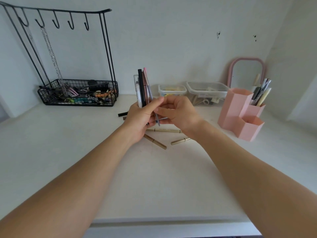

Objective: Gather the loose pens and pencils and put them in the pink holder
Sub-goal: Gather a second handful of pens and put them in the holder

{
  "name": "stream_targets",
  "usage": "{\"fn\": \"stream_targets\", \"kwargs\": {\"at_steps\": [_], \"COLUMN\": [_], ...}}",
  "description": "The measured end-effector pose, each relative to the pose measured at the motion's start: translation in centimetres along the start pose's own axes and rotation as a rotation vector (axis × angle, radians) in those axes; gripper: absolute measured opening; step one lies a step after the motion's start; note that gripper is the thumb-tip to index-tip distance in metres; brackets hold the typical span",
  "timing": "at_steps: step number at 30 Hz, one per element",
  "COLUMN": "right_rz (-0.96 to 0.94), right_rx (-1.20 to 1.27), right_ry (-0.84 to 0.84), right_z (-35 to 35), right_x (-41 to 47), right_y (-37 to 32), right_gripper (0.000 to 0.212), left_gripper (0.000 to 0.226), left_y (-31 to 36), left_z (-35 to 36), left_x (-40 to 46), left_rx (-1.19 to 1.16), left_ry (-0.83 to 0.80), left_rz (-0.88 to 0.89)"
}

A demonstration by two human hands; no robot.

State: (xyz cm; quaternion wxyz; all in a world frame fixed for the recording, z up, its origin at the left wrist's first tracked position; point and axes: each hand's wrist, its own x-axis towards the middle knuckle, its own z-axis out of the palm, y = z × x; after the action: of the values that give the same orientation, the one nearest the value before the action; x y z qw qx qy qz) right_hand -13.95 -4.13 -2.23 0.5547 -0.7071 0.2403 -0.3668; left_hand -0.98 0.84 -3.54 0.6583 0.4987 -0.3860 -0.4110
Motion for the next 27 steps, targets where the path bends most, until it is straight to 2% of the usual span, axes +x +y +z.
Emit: {"fn": "stream_targets", "kwargs": {"at_steps": [4, 9, 12, 13, 15, 17, 20, 27], "right_rz": [-0.011, 0.032, 0.071, 0.056, -0.002, -0.012, 0.009, 0.051], "right_rx": [-0.013, -0.04, -0.07, -0.147, -0.456, -0.729, -0.928, -1.034], "right_ry": [0.073, 0.071, 0.194, 0.253, 0.326, 0.28, 0.151, 0.074], "right_z": [0.2, -0.4, -1.8, -2.5, -4.0, -5.0, -5.5, -5.4], "right_x": [0.4, 0.7, 1.1, 1.3, 1.9, 2.1, 2.1, 2.0], "right_y": [0.7, 0.5, 0.1, 0.2, 0.7, 1.4, 2.3, 2.6], "right_gripper": [0.02, 0.024, 0.017, 0.015, 0.007, 0.003, 0.006, 0.011], "left_gripper": [0.023, 0.028, 0.034, 0.035, 0.035, 0.034, 0.031, 0.032], "left_y": [-0.3, -0.6, -0.4, -0.3, -0.3, -0.3, -0.2, -0.1], "left_z": [0.1, 0.0, -0.3, -0.5, -0.9, -1.4, -1.8, -1.6], "left_x": [0.3, 0.8, 1.1, 1.2, 1.5, 1.8, 1.9, 1.4], "left_rx": [0.032, 0.055, 0.03, 0.017, -0.006, -0.019, 0.01, 0.002], "left_ry": [0.052, 0.143, 0.199, 0.217, 0.233, 0.232, 0.221, 0.161], "left_rz": [0.002, 0.008, 0.007, 0.009, 0.017, 0.027, 0.027, 0.013]}}
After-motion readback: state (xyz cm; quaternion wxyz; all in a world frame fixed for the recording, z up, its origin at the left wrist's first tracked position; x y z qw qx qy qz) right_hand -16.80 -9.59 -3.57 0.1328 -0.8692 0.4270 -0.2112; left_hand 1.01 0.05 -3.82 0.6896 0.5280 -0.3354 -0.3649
